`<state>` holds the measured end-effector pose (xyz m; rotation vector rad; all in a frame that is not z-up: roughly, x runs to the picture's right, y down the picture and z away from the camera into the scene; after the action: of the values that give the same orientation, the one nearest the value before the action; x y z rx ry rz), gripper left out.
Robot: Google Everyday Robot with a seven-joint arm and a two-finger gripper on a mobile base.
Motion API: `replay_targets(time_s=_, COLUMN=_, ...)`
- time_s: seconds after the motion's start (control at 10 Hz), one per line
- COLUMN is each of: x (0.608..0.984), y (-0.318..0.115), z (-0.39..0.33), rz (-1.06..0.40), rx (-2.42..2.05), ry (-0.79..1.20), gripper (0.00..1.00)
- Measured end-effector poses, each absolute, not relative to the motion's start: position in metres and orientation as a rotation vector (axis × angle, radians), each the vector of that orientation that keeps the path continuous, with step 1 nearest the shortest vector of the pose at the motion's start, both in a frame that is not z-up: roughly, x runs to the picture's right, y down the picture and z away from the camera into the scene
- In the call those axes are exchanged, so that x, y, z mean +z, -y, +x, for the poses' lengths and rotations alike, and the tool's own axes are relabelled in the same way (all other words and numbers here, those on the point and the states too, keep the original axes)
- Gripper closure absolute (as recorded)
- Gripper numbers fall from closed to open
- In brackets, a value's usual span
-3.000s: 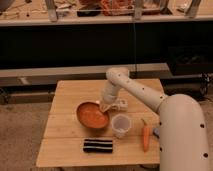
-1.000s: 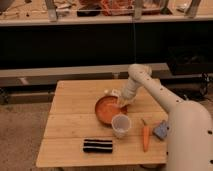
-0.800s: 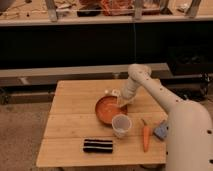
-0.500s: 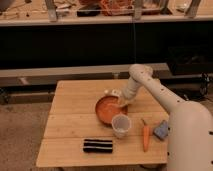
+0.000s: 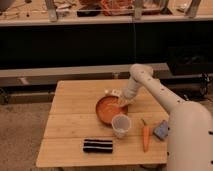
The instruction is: Push the ceramic bowl across the table
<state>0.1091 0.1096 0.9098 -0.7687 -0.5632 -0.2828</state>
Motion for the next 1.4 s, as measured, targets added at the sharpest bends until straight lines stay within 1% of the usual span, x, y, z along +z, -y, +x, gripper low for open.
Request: replay_targets(time_s=1.4, x=0.9106, y=-0.1070, z=0.1116, rz=-0.779, rx=-0.198, ry=0.533, gripper=0.99)
